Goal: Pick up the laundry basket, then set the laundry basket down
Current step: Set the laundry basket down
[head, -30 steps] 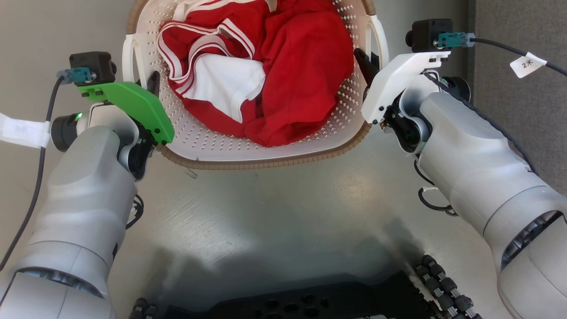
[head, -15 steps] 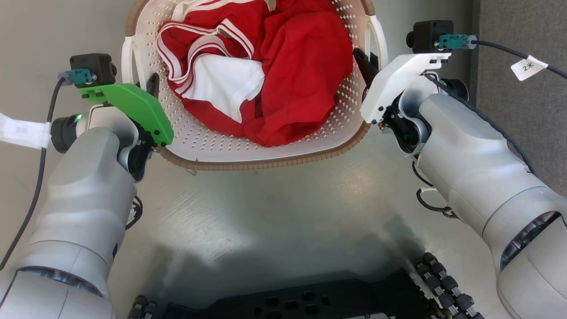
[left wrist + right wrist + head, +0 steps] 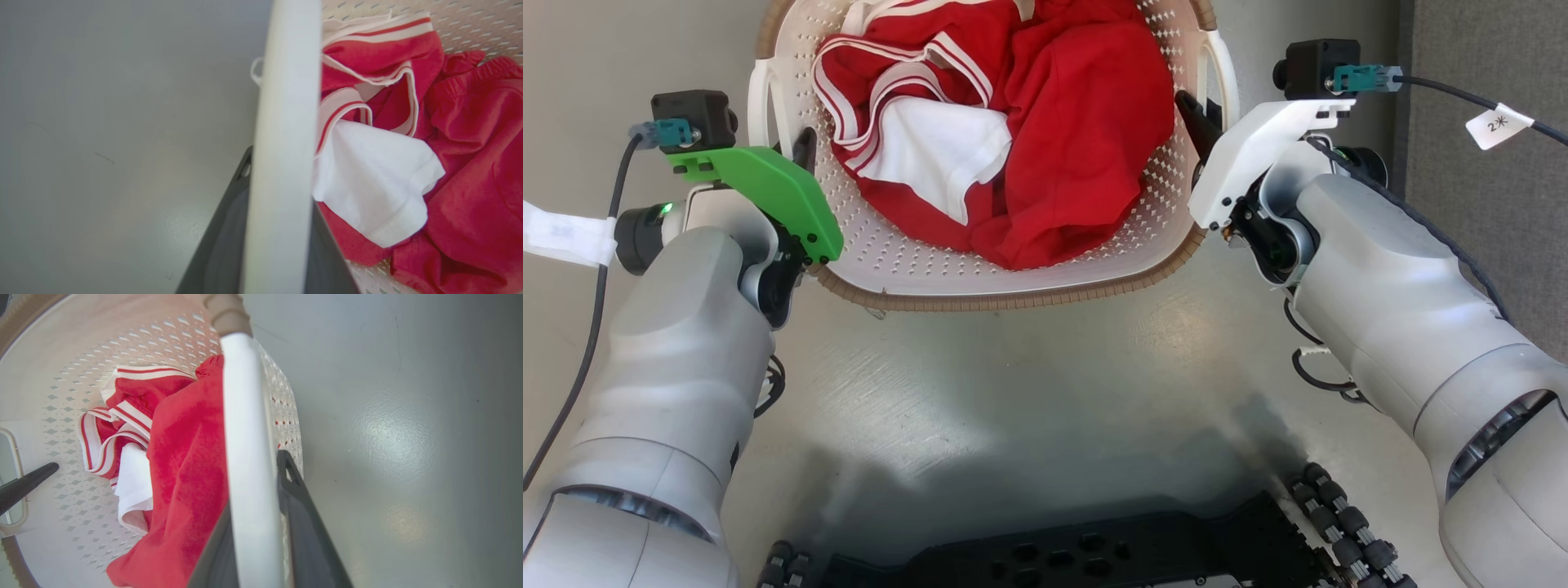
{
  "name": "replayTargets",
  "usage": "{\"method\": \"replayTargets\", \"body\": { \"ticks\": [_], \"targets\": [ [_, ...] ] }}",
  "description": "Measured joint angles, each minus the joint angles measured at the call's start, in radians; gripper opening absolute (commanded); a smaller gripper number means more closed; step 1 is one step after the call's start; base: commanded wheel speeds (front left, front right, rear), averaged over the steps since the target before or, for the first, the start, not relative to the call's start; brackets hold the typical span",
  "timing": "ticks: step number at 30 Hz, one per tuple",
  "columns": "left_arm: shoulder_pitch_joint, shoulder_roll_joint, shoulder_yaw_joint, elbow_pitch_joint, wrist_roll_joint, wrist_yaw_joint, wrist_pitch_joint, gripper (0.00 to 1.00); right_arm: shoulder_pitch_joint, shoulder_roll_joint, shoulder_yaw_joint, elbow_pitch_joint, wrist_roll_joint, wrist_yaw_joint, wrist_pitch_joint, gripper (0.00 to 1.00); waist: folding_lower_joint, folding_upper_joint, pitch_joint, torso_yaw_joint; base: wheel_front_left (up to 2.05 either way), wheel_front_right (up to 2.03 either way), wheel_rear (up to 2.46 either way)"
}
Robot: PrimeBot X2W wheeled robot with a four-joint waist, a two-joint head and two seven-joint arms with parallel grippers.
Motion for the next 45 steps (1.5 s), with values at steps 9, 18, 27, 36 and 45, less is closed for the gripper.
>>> {"method": "replayTargets", "body": {
  "ticks": [9, 18, 27, 36, 45],
  "targets": [
    [0.0, -0.001, -0.006, 0.002, 0.0, 0.0, -0.003, 1.0, -0.001, 0.003, 0.003, 0.001, 0.035, 0.009, 0.011, 1.0, 0.0, 0.0, 0.002, 0.001, 0.0, 0.0, 0.0],
    [-0.001, -0.002, -0.015, 0.002, 0.0, 0.0, -0.003, 1.0, -0.001, 0.003, 0.008, 0.001, 0.044, 0.009, 0.018, 1.0, 0.0, 0.0, 0.001, 0.001, 0.0, 0.0, 0.0],
    [0.0, 0.002, -0.023, 0.007, -0.002, 0.0, -0.009, 1.0, -0.001, 0.003, 0.022, 0.006, 0.054, 0.001, 0.018, 1.0, 0.0, 0.0, -0.02, 0.001, 0.0, 0.0, 0.0],
    [0.021, 0.02, -0.019, 0.013, -0.015, 0.0, -0.022, 1.0, 0.004, 0.004, 0.024, 0.022, 0.072, 0.002, 0.017, 1.0, -0.0001, 0.0, -0.07, -0.005, 0.0, 0.0, 0.0],
    [0.078, 0.021, -0.021, 0.019, -0.024, 0.0, -0.035, 1.0, 0.048, 0.004, 0.025, 0.035, 0.095, 0.006, 0.008, 1.0, 0.0, 0.0, -0.142, -0.012, 0.0, 0.0, 0.0]
  ]
}}
